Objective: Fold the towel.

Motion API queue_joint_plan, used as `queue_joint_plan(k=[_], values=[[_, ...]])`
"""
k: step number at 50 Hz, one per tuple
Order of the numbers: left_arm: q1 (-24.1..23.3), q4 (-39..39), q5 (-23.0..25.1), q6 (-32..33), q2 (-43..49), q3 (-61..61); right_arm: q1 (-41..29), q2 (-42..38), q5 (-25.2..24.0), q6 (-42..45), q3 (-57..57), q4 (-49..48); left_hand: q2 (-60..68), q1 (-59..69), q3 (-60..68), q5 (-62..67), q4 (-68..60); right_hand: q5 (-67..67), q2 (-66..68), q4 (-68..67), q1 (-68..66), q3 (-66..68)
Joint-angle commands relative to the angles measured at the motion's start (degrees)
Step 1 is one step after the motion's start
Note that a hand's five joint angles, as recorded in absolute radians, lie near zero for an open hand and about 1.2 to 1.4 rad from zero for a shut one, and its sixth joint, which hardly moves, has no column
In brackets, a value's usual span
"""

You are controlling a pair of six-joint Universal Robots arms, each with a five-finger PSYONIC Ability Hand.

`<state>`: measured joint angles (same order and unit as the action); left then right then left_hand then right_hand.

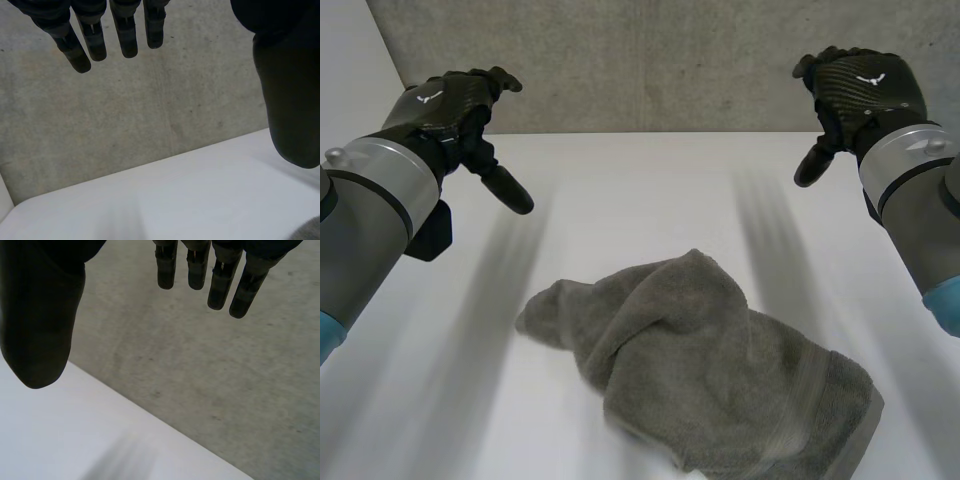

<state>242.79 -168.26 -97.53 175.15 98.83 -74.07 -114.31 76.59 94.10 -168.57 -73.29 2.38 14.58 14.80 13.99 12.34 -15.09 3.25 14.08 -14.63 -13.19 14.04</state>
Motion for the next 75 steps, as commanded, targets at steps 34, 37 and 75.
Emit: queue_joint_plan(k=[34, 37, 75], values=[[-13.0, -8.4, 7.2, 7.2, 12.0, -24.9, 5.4, 5.8, -33.1, 19.9, -44.0, 3.2, 7.6, 7.4, 8.2, -0.2, -7.1, 1.7, 0.9, -0.3, -1.8, 0.9], [-13.0, -12.1, 7.1, 7.3, 13.1, -24.5, 5.7, 4.4, -32.8, 20.7, -44.0, 1.4, 7.6, 7.4, 8.2, -0.2, -7.1, 2.0, 1.2, -0.7, -2.1, 1.3], [-13.3, -16.5, -0.6, 8.0, 29.9, 0.8, 13.8, -6.2, -24.0, 8.7, -16.3, -9.3, 40.4, 40.2, 41.0, 32.6, -39.9, 66.7, 65.9, -65.4, -66.8, 66.0]])
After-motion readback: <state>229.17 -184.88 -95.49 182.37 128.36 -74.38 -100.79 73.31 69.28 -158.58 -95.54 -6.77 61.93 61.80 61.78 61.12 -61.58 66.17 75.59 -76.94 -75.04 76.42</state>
